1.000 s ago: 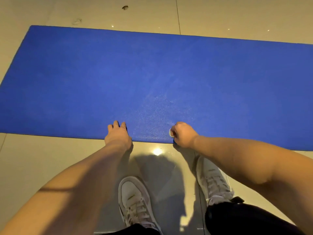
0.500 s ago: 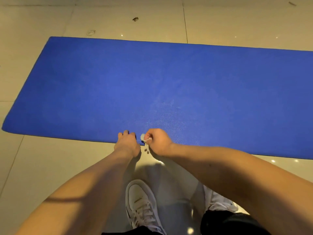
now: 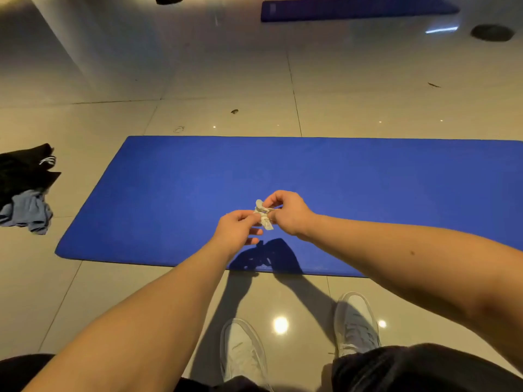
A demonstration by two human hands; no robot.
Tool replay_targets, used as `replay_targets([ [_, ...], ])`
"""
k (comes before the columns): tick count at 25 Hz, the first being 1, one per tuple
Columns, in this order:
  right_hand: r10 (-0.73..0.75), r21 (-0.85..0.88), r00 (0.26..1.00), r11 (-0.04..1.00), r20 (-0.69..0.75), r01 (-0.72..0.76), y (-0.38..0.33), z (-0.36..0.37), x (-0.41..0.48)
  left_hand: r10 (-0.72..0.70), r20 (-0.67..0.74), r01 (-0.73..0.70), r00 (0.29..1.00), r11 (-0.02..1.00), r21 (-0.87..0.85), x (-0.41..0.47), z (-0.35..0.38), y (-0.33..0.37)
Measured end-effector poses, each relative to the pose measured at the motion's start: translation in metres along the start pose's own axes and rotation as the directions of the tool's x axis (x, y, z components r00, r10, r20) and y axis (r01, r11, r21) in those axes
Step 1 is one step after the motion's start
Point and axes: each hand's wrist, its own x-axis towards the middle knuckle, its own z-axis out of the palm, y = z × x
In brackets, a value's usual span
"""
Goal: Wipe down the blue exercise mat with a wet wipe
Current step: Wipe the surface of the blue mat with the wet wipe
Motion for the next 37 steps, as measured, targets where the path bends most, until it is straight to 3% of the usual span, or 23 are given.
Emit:
replay_targets([
  [8,0.114,-0.028,0.992,0.993,-0.047,-0.115,-0.068,-0.039,-0.045,0.210,-0.092,-0.196,0.973,0.970,0.143,-0.046,0.010,0.060],
  [13,0.292,0.118,0.950,0.945,0.112,-0.304,-0.112,-0.055,-0.060,0.273,-0.117,-0.254,0.955,0.955,0.156,-0.055,0.010,0.078],
  [17,0.358,0.121,0.932,0.924,0.053,-0.362,-0.113,-0.049,-0.051,0.259,-0.132,-0.243,0.957,0.962,0.122,-0.039,0.003,0.073],
  [23,0.466,0.424,0.884,0.806,-0.023,-0.413,-0.107,-0.016,-0.007,0.145,-0.133,-0.143,0.980,0.989,0.025,-0.007,-0.018,0.064],
  [27,0.486,0.532,0.873,0.749,-0.037,-0.394,-0.099,0.010,0.017,0.096,-0.107,-0.102,0.990,0.993,-0.055,0.004,-0.038,0.060],
  [29,0.515,0.531,0.854,0.745,-0.074,-0.403,-0.093,0.023,0.023,0.094,-0.092,-0.098,0.991,0.994,-0.046,0.007,-0.050,0.057],
  [32,0.480,0.378,0.867,0.833,-0.130,-0.405,-0.085,0.035,0.025,0.121,-0.059,-0.119,0.991,0.992,0.032,0.011,-0.065,0.048],
  [34,0.457,0.313,0.884,0.858,-0.100,-0.408,-0.088,0.041,0.019,0.138,-0.035,-0.133,0.990,0.986,0.105,0.014,-0.072,0.043],
  [37,0.492,0.347,0.869,0.824,-0.049,-0.447,-0.089,0.046,0.012,0.147,-0.019,-0.142,0.989,0.974,0.177,0.016,-0.080,0.037],
])
